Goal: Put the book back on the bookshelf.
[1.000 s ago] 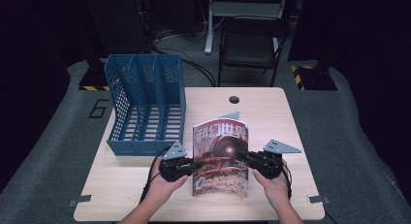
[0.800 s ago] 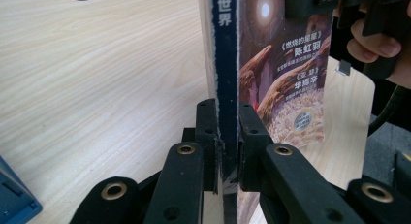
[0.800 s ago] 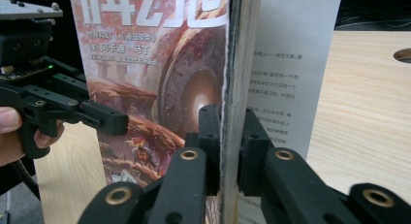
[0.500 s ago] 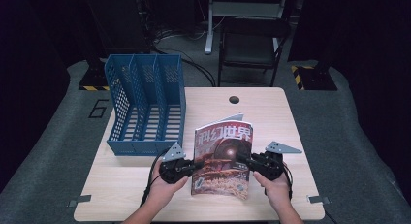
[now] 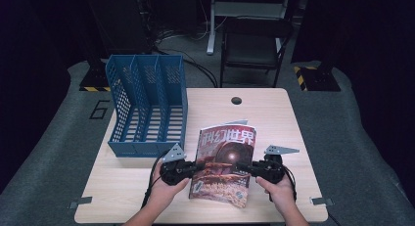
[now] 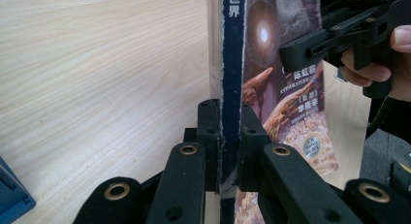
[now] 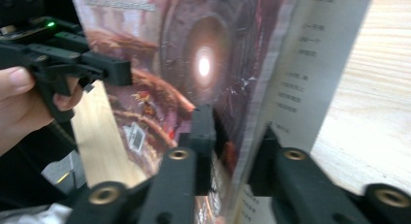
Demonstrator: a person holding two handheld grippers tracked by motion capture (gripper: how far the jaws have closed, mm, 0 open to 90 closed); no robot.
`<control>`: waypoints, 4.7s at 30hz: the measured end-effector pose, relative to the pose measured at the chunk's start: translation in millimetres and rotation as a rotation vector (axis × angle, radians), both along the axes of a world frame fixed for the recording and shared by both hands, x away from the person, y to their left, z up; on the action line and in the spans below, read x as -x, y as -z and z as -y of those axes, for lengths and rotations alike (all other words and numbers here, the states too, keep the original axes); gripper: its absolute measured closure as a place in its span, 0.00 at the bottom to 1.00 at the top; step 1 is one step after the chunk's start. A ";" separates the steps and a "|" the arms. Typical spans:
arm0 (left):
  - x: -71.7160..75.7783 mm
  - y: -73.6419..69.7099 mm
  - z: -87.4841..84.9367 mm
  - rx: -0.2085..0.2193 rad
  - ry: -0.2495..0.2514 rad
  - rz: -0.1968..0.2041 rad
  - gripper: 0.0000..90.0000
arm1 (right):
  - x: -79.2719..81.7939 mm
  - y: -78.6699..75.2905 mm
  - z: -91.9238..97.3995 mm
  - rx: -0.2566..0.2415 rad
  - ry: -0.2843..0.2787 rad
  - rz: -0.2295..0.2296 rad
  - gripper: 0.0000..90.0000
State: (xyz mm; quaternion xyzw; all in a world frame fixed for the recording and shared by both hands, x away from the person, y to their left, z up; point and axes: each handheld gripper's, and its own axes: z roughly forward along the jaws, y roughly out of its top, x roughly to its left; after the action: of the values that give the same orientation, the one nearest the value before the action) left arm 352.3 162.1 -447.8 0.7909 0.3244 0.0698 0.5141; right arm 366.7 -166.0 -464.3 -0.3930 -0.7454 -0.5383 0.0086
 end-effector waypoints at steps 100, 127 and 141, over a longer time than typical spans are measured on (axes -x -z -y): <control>14.5 -10.2 -12.4 -0.079 -0.003 0.124 0.93 | 3.8 24.0 -34.5 0.282 -0.010 0.043 0.96; 16.8 -9.1 -14.0 -0.067 -0.040 0.136 0.93 | -10.8 26.7 -48.6 0.260 0.081 0.111 0.96; 13.2 -7.0 -18.2 -0.088 -0.050 0.118 0.91 | -14.5 31.2 -45.4 0.235 0.084 0.070 0.85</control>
State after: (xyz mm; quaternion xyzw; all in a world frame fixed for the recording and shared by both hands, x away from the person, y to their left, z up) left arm 339.1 180.2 -440.9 0.7989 0.3099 0.1432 0.4951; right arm 381.2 -120.6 -495.4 -0.4030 -0.7861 -0.4606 -0.0861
